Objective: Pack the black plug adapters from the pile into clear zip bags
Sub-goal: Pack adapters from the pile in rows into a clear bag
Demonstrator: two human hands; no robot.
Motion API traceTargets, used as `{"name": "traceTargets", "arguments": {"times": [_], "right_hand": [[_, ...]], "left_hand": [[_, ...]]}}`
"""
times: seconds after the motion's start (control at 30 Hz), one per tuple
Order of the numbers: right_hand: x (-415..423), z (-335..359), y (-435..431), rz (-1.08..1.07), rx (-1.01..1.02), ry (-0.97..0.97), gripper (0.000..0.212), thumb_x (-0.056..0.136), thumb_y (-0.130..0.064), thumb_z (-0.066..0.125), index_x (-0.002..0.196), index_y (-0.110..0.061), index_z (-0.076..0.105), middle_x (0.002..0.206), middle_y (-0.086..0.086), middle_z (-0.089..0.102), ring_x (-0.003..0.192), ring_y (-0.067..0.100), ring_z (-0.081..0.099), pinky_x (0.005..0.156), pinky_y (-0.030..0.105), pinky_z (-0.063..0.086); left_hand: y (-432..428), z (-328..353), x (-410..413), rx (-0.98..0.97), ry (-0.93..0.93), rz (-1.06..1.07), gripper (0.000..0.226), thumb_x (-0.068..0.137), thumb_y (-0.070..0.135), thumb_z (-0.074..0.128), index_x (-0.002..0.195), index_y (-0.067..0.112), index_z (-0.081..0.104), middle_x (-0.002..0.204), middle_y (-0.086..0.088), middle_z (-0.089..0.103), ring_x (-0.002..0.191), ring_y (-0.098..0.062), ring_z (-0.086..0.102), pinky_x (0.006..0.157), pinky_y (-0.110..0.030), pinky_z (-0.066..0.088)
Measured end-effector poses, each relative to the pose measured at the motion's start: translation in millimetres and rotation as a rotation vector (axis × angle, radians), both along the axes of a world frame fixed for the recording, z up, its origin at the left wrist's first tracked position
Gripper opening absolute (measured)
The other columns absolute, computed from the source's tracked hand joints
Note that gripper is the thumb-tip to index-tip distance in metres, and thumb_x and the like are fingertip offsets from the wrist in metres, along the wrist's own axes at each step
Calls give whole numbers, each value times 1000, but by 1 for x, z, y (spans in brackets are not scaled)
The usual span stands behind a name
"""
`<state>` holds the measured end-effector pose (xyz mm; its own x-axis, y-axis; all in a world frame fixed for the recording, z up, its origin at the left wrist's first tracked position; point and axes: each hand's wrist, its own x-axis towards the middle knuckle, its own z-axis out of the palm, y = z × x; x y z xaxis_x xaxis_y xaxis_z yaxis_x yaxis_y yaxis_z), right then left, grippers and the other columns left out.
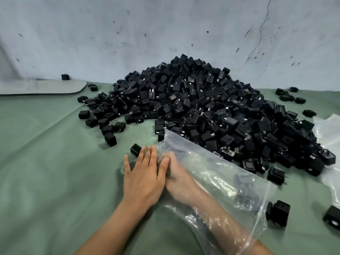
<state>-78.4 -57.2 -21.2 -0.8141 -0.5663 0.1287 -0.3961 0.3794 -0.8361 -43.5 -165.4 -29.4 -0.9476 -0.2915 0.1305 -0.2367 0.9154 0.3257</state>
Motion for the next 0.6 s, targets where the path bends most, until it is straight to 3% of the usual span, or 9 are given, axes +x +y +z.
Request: {"name": "traceTargets", "arguments": {"times": [0.27, 0.47, 0.6], "right_hand": [[1, 4, 2, 15, 47, -4, 31, 94, -5, 50, 125, 0, 48, 115, 21, 61, 107, 35, 58, 94, 48, 47], [2, 3, 0, 27, 65, 44, 30, 93, -7, 51, 123, -1, 50, 115, 19, 61, 108, 34, 57, 96, 48, 45], [-2, -7, 2, -18, 131, 202, 30, 93, -13, 53, 122, -7, 54, 117, 8, 59, 103, 19, 54, 97, 33, 44]], "left_hand": [[-9, 4, 5, 8, -66, -114, 93, 71, 69, -21, 152, 24, -11, 158, 11, -14, 144, 1, -13, 121, -41, -1], [-11, 3, 6, -4, -52, -191, 77, 83, 64, -17, 150, 26, -12, 157, 14, -12, 141, 6, -11, 117, -30, -2], [-10, 2, 7, -53, -60, -178, 80, 79, 66, -18, 149, 27, -13, 155, 14, -15, 141, 3, -18, 117, -30, -5]]}}
